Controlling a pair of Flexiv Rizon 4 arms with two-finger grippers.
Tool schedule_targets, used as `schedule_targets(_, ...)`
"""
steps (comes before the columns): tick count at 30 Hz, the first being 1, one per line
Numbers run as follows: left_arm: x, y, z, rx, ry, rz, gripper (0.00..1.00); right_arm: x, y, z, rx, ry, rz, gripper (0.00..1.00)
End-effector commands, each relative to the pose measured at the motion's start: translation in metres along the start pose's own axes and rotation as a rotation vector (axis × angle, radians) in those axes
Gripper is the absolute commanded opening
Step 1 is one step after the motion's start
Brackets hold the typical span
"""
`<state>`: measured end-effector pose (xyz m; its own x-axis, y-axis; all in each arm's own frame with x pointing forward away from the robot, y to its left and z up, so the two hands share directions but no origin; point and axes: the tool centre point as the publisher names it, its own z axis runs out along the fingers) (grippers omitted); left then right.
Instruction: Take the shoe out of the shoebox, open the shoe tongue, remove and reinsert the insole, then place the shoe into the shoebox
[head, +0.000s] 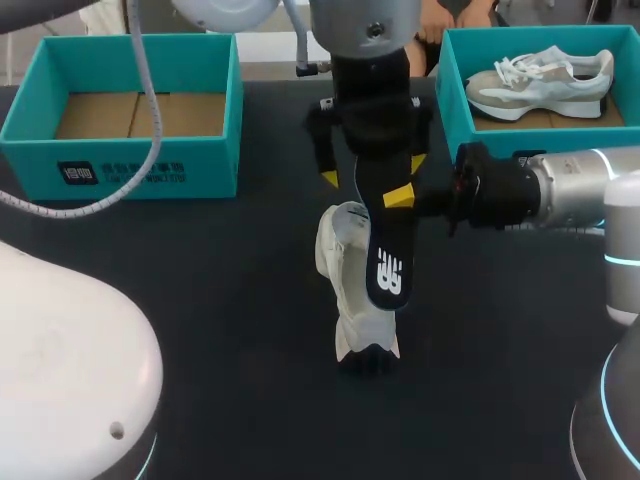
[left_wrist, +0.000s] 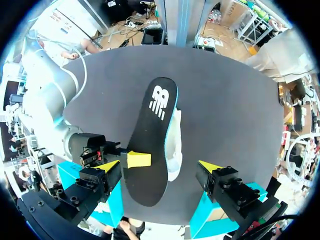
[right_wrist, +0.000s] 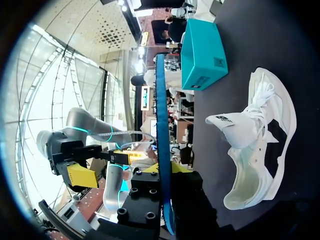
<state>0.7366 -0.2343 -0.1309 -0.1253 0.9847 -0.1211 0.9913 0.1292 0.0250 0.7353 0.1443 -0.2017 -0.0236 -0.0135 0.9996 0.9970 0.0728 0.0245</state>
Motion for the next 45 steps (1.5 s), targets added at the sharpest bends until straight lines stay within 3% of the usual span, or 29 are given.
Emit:
schedule_targets(1, 0.031, 0.008, 0.006, 0.073, -0.337, 0.042, 1.0, 0.001, -0.002, 0.001, -0.004, -0.002, 0.001, 0.0)
schedule_targets(9, 0.048, 0.003, 0.006, 0.031, -0.689, 0.082, 1.0, 0.001, -0.002, 0.0, -0.004, -0.004, 0.005, 0.0)
schedule_targets(14, 0.054, -0.001, 0.004, 0.0, -0.791, 0.113, 1.0, 0.002, -0.003, -0.002, -0.005, -0.006, 0.009, 0.0)
schedule_targets(40, 0.055, -0.003, 0.005, -0.018, -0.776, 0.151, 1.0, -0.007, -0.001, -0.006, -0.01, 0.009, 0.021, 0.0)
schedule_targets(41, 0.055, -0.001, 0.008, -0.045, -0.809, 0.149, 1.0, -0.007, -0.001, -0.006, -0.011, 0.009, 0.021, 0.0)
schedule_targets(43, 0.058, 0.001, 0.013, 0.013, -0.853, 0.108, 1.0, -0.007, -0.001, -0.007, -0.013, 0.009, 0.02, 0.0)
schedule_targets(45, 0.059, 0.002, 0.015, 0.011, -0.909, 0.101, 1.0, -0.007, -0.001, -0.007, -0.014, 0.009, 0.019, 0.0)
